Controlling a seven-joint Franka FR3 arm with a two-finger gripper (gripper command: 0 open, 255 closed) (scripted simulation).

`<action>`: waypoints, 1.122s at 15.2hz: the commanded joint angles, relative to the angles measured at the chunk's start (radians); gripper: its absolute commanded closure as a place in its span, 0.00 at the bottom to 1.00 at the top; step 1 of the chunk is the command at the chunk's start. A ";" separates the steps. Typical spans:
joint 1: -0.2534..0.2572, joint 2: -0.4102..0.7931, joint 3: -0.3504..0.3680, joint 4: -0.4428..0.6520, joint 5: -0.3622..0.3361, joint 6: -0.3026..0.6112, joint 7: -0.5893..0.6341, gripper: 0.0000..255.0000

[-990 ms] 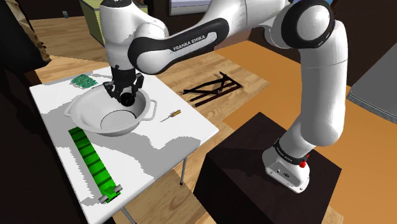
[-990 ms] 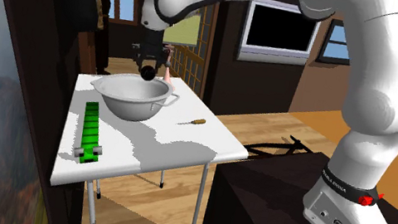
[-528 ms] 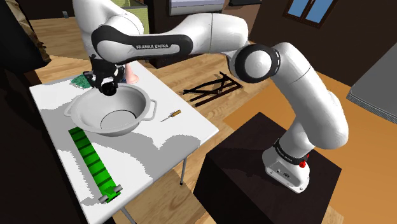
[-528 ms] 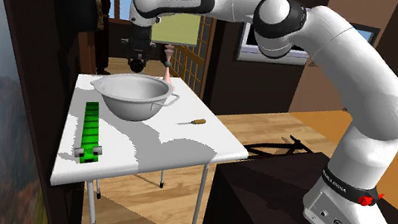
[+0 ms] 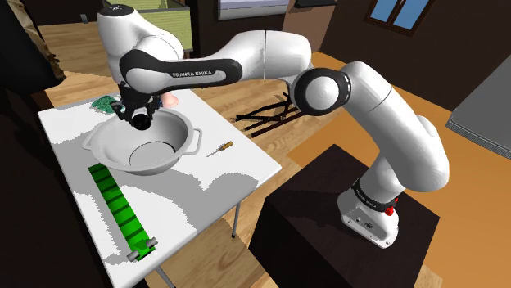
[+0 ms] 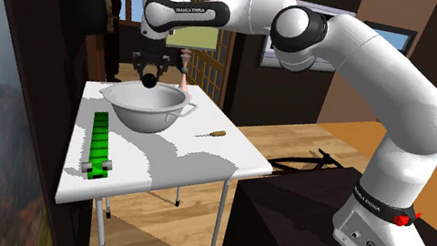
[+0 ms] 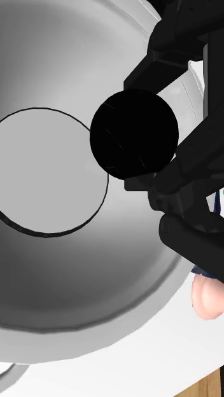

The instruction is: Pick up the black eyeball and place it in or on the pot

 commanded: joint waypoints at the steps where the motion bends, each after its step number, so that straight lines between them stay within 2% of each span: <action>1: -0.008 0.001 -0.001 -0.028 -0.003 0.026 0.007 1.00; 6: -0.020 0.012 -0.005 -0.075 -0.011 0.078 0.022 1.00; 14: -0.020 0.012 -0.005 -0.075 -0.011 0.078 0.022 1.00; 15: -0.020 0.012 -0.005 -0.075 -0.011 0.078 0.022 0.00; 17: -0.020 0.012 -0.004 -0.075 -0.011 0.078 0.022 0.00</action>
